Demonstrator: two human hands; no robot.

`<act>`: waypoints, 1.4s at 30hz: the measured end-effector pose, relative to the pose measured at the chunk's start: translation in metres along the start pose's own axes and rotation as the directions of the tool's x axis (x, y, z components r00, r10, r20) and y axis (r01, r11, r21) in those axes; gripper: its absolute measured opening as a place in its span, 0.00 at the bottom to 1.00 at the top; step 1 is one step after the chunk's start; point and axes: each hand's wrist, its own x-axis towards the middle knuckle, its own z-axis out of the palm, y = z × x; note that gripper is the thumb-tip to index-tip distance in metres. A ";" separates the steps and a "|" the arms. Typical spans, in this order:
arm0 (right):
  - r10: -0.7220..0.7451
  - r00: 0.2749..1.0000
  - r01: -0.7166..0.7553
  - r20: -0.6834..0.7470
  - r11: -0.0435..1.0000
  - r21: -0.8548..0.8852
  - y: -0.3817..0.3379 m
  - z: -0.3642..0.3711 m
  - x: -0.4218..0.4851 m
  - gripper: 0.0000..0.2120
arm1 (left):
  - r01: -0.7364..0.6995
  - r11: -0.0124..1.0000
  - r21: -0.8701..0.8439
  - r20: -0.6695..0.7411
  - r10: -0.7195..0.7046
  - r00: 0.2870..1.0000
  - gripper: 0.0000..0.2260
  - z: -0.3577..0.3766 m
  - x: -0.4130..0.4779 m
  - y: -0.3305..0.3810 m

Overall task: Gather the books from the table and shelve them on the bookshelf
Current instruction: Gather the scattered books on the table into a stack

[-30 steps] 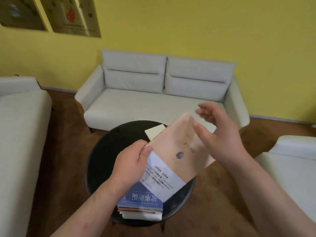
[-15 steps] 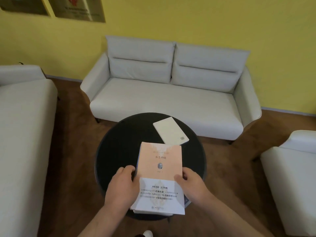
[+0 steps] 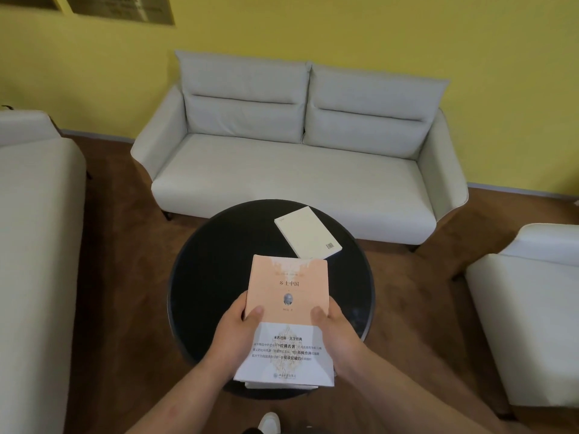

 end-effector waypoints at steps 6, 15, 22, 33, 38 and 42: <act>-0.013 1.000 0.015 0.021 0.998 -0.068 0.002 -0.011 0.003 0.14 | -0.084 0.992 0.093 0.052 0.079 0.996 0.14 0.003 0.006 -0.001; 0.015 1.000 -0.015 0.021 1.000 0.023 -0.002 -0.031 0.017 0.12 | -0.372 0.421 0.827 0.140 0.487 0.862 0.28 0.054 0.056 0.042; 0.070 0.995 -0.076 -0.076 0.993 -0.086 -0.012 -0.086 0.076 0.09 | -0.222 0.164 0.961 0.163 0.309 0.937 0.24 0.082 0.107 0.069; -0.112 0.950 -0.113 -0.293 0.749 -0.653 -0.047 -0.091 0.280 0.28 | -0.192 0.207 0.959 0.112 0.345 0.932 0.23 0.085 0.113 0.060; -0.146 0.929 -0.186 -0.341 0.612 -0.769 -0.045 -0.077 0.309 0.36 | -0.228 0.255 0.940 0.114 0.395 0.912 0.25 0.082 0.111 0.059; -0.062 0.922 -0.245 -0.381 0.671 -0.700 -0.057 -0.074 0.311 0.37 | -0.240 0.251 0.938 0.125 0.401 0.908 0.25 0.081 0.110 0.060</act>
